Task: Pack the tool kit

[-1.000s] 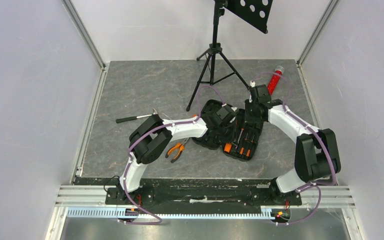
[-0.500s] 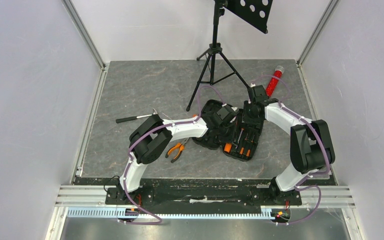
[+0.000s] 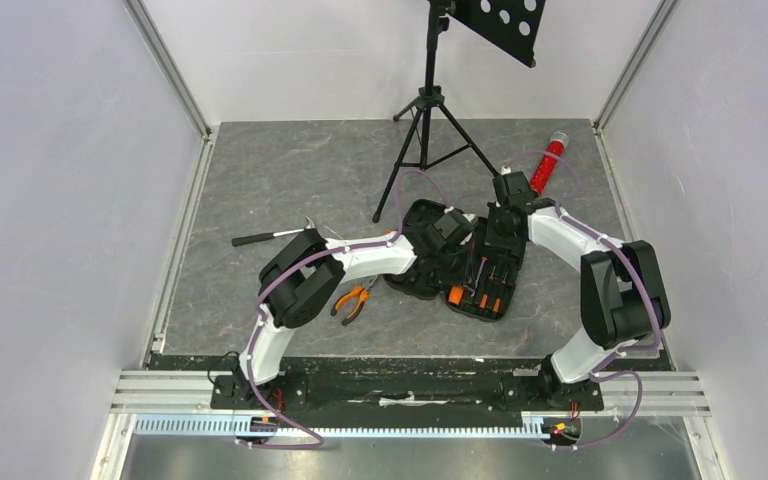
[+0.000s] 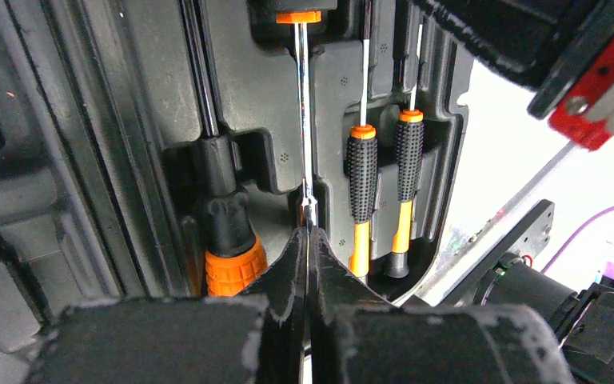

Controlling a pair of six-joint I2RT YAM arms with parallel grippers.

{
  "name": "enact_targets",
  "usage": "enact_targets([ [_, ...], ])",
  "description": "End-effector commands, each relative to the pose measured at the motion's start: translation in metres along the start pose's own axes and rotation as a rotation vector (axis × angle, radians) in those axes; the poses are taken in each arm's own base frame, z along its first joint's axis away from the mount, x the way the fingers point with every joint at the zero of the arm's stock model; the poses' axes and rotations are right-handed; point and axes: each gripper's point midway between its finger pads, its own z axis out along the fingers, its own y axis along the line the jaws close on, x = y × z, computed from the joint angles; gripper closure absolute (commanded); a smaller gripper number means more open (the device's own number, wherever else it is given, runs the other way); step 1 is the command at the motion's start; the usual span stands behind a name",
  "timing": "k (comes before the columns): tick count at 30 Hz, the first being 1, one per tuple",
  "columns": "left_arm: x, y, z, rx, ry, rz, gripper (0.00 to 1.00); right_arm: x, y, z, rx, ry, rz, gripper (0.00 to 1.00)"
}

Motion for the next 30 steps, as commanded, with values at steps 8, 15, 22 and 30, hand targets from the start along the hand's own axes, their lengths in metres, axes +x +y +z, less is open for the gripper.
enact_targets([
  [8,0.044,0.057,-0.003,-0.215,0.125,0.057,0.96,0.044,-0.009,0.021,0.019,0.046,-0.074,1.00],
  [15,-0.036,-0.002,-0.061,-0.151,-0.138,0.146,0.65,-0.061,0.037,-0.062,-0.126,-0.233,-0.146,0.77],
  [22,-0.093,-0.030,-0.147,-0.134,-0.391,0.171,0.37,-0.061,0.056,-0.110,-0.278,-0.330,-0.192,0.53],
  [30,-0.079,0.061,-0.225,-0.271,-0.519,0.022,0.21,0.019,0.091,-0.081,-0.297,-0.252,-0.328,0.33],
])
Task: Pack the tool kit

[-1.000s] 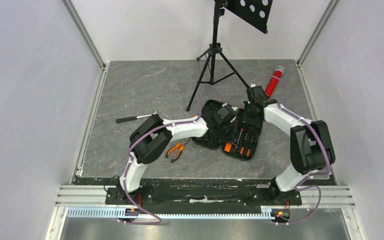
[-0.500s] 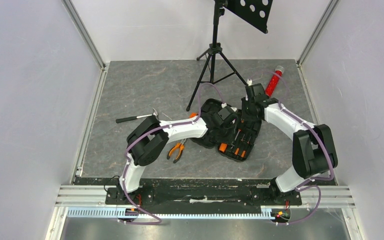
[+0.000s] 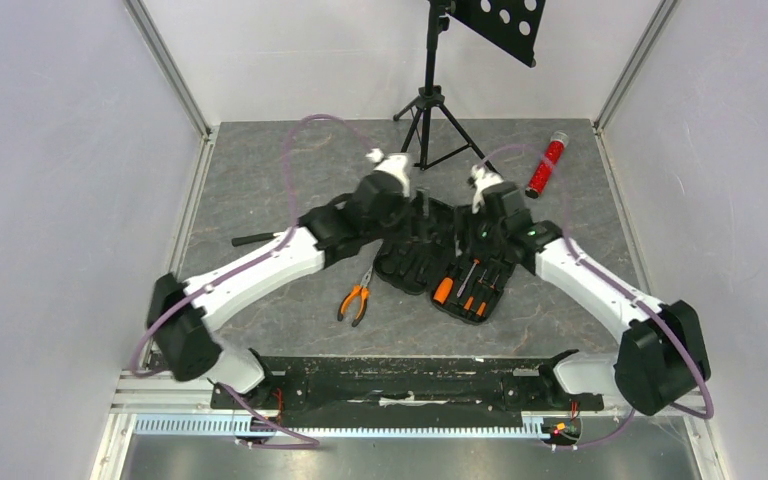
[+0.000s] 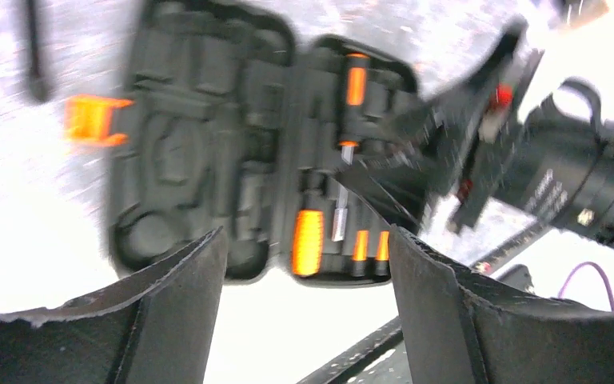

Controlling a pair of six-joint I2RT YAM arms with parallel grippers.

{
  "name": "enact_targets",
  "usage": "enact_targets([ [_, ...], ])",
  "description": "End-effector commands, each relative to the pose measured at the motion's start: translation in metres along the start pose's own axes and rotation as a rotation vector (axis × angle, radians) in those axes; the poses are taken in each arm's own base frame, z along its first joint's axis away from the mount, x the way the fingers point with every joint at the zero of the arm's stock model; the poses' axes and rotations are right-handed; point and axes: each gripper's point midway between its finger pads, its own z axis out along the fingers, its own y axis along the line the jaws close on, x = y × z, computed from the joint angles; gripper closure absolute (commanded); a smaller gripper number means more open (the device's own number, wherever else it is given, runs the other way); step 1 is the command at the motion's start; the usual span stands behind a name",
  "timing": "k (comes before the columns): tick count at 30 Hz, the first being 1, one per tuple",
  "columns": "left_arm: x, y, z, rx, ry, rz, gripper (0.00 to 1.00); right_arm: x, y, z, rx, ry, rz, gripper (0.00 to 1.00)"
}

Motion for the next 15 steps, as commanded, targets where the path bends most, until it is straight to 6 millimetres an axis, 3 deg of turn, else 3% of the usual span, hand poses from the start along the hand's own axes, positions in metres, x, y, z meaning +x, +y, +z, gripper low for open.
enact_targets([
  [1,0.008,0.088,-0.032,-0.200,-0.057,-0.049,0.20,0.041,0.024,0.014,0.011,0.059,-0.078,0.29],
  [5,0.022,0.141,-0.071,-0.335,-0.104,-0.050,0.17,0.054,0.030,0.020,0.103,0.066,-0.127,0.13],
  [7,0.034,0.158,-0.084,-0.382,-0.107,-0.046,0.17,0.061,0.034,0.024,0.140,0.081,-0.152,0.02],
  [12,0.065,0.179,-0.095,-0.424,-0.090,-0.071,0.17,0.082,0.039,0.040,0.192,0.129,-0.208,0.02],
  [15,0.080,0.188,-0.096,-0.447,-0.059,-0.071,0.17,0.091,0.031,0.044,0.263,0.140,-0.230,0.02],
])
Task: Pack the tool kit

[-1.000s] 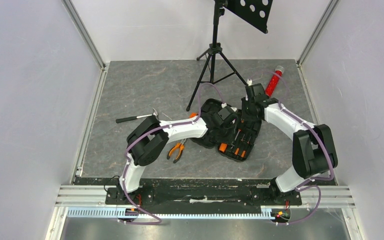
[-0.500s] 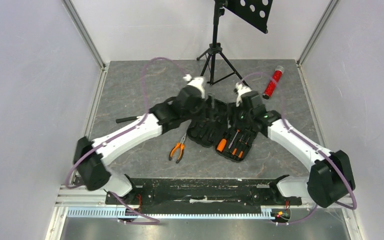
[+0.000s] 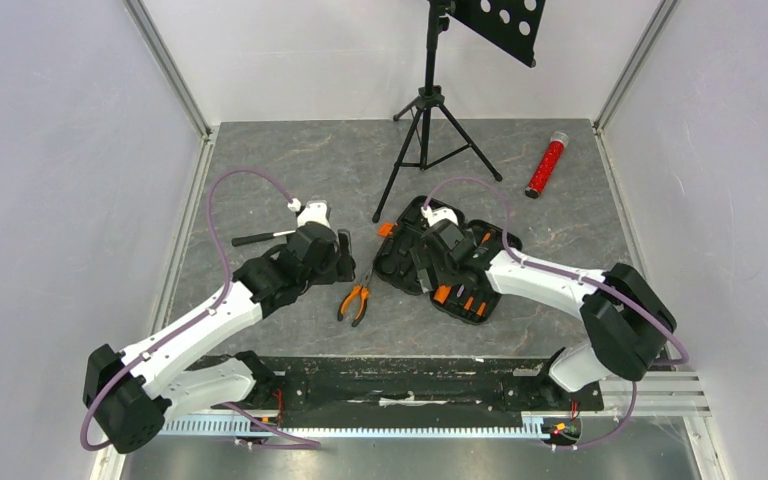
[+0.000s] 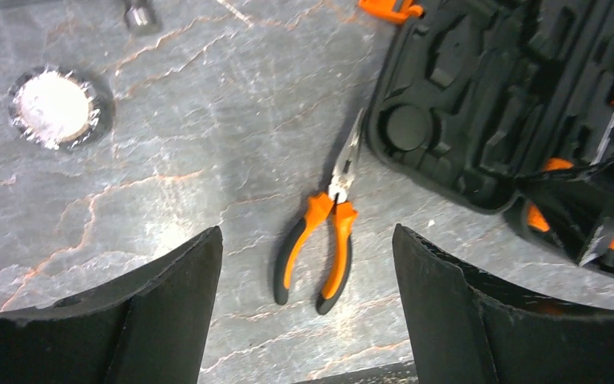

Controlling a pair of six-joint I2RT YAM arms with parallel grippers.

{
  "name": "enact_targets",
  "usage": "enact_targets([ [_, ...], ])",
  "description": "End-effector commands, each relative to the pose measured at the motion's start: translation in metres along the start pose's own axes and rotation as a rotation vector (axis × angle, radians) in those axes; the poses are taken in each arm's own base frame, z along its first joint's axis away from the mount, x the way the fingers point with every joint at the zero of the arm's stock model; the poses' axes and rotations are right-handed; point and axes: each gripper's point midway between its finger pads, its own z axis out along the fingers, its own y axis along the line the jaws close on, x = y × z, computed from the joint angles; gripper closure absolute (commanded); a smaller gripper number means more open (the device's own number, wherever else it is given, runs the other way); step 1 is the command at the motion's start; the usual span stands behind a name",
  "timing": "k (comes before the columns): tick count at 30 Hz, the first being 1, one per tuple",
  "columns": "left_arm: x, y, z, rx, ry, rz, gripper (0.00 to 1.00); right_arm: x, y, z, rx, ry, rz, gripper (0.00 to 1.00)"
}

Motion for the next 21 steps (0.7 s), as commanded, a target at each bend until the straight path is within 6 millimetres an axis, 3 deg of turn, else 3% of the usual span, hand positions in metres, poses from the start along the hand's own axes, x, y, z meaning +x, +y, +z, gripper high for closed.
enact_targets([
  [1,0.011,0.019,0.001,-0.063,0.000,0.003,0.17,-0.011,-0.011,0.006,0.130,-0.044,0.013,0.02],
  [5,0.020,0.024,0.003,-0.075,0.017,0.015,0.17,-0.001,-0.022,0.007,0.180,-0.024,-0.010,0.02],
  [15,0.032,0.022,0.009,-0.064,0.070,0.040,0.17,0.036,-0.070,-0.020,0.239,0.020,-0.076,0.02],
  [21,0.043,0.018,0.018,-0.062,0.139,0.075,0.18,0.033,-0.095,-0.035,0.248,0.002,-0.045,0.02],
])
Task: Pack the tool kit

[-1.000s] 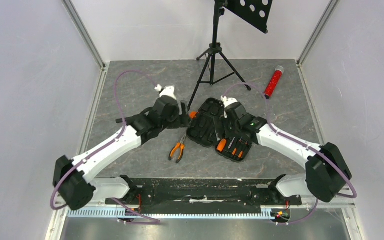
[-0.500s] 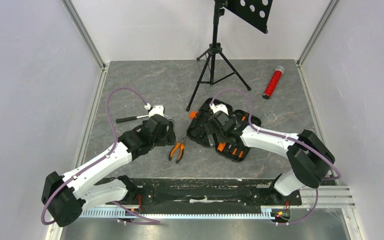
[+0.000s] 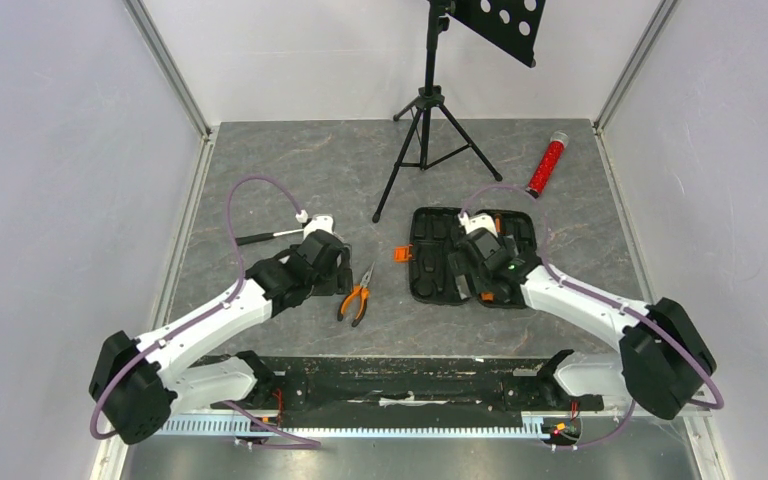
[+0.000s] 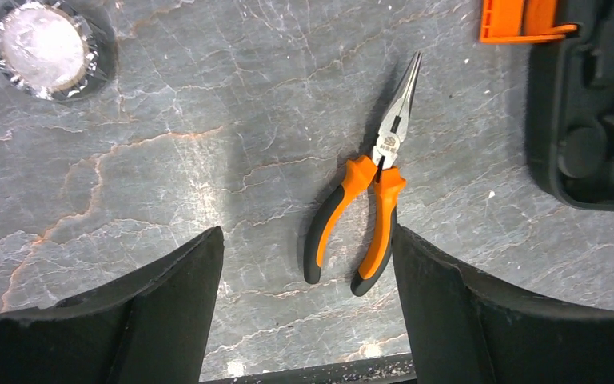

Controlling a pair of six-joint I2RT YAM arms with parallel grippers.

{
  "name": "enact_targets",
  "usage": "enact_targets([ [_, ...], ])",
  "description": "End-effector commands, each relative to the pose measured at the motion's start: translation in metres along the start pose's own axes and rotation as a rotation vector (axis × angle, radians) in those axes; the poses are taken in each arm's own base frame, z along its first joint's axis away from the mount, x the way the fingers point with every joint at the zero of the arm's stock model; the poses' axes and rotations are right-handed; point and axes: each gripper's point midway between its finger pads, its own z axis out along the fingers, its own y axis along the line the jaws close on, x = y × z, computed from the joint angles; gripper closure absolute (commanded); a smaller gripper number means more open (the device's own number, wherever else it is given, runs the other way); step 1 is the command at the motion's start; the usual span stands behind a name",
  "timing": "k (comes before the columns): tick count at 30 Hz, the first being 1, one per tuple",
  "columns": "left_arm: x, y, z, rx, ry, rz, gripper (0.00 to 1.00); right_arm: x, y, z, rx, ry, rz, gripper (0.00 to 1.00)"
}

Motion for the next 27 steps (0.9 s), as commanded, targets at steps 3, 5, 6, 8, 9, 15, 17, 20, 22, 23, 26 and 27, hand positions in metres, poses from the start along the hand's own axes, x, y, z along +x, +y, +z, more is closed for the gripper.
enact_targets([
  [3,0.010,-0.011,0.011,0.025,0.077,0.052,0.21,-0.009,-0.032,-0.013,0.045,-0.031,-0.012,0.02],
  [5,0.019,-0.010,0.017,0.016,0.122,0.067,0.23,-0.019,-0.033,-0.020,0.031,-0.071,0.002,0.02],
  [6,0.023,-0.010,0.019,0.011,0.139,0.074,0.24,-0.024,-0.032,-0.024,0.017,-0.096,0.012,0.02],
  [8,0.030,-0.009,0.025,0.003,0.170,0.089,0.29,-0.035,-0.029,-0.031,-0.012,-0.150,0.042,0.02],
  [9,0.033,-0.009,0.028,-0.004,0.184,0.098,0.31,-0.039,-0.027,-0.034,-0.030,-0.173,0.057,0.02],
  [15,0.045,-0.018,0.044,0.001,0.263,0.138,0.45,-0.053,-0.018,-0.043,-0.103,-0.249,0.112,0.02],
  [17,0.050,-0.023,0.048,0.009,0.286,0.146,0.50,-0.053,-0.015,-0.043,-0.116,-0.255,0.121,0.02],
  [20,0.058,-0.025,0.053,0.007,0.312,0.163,0.57,-0.053,-0.012,-0.043,-0.136,-0.261,0.130,0.02],
  [22,0.064,-0.025,0.055,0.005,0.329,0.171,0.63,-0.053,-0.011,-0.042,-0.141,-0.265,0.137,0.02],
  [23,0.066,-0.025,0.055,0.004,0.337,0.175,0.68,-0.054,-0.011,-0.042,-0.142,-0.270,0.139,0.02],
  [26,0.068,-0.027,0.056,0.011,0.337,0.180,0.77,-0.053,-0.010,-0.041,-0.151,-0.272,0.142,0.02],
  [27,0.067,-0.029,0.055,0.020,0.333,0.183,0.79,-0.053,-0.009,-0.040,-0.153,-0.273,0.141,0.02],
])
